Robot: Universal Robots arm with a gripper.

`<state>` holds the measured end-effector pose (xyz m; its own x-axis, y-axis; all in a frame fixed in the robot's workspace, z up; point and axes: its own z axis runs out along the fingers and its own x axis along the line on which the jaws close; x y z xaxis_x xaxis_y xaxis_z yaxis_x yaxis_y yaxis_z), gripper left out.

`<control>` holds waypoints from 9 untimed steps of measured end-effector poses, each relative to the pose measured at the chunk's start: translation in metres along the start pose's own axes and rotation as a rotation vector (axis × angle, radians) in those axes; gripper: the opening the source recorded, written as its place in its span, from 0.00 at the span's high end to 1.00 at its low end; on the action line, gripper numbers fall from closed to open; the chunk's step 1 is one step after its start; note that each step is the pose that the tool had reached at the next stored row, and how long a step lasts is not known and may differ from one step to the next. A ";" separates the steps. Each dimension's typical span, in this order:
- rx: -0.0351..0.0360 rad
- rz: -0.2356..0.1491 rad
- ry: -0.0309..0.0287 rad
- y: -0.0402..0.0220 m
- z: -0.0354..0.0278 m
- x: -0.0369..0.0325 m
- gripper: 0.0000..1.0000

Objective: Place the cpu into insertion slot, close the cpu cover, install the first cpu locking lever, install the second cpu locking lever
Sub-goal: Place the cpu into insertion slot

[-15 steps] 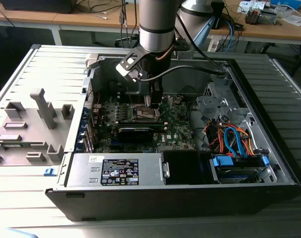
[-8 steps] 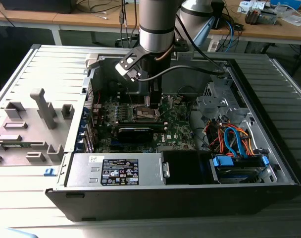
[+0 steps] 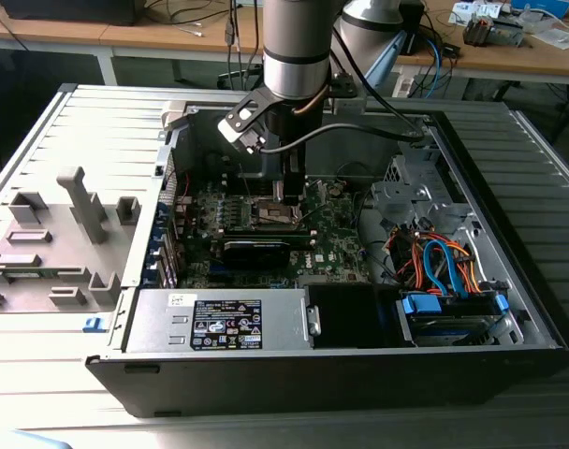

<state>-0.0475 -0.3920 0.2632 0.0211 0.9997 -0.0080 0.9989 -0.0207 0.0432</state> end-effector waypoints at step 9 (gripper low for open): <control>0.0001 0.012 -0.0005 0.0000 0.0003 0.0000 0.45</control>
<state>-0.0475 -0.3920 0.2629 0.0330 0.9994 -0.0080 0.9985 -0.0326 0.0432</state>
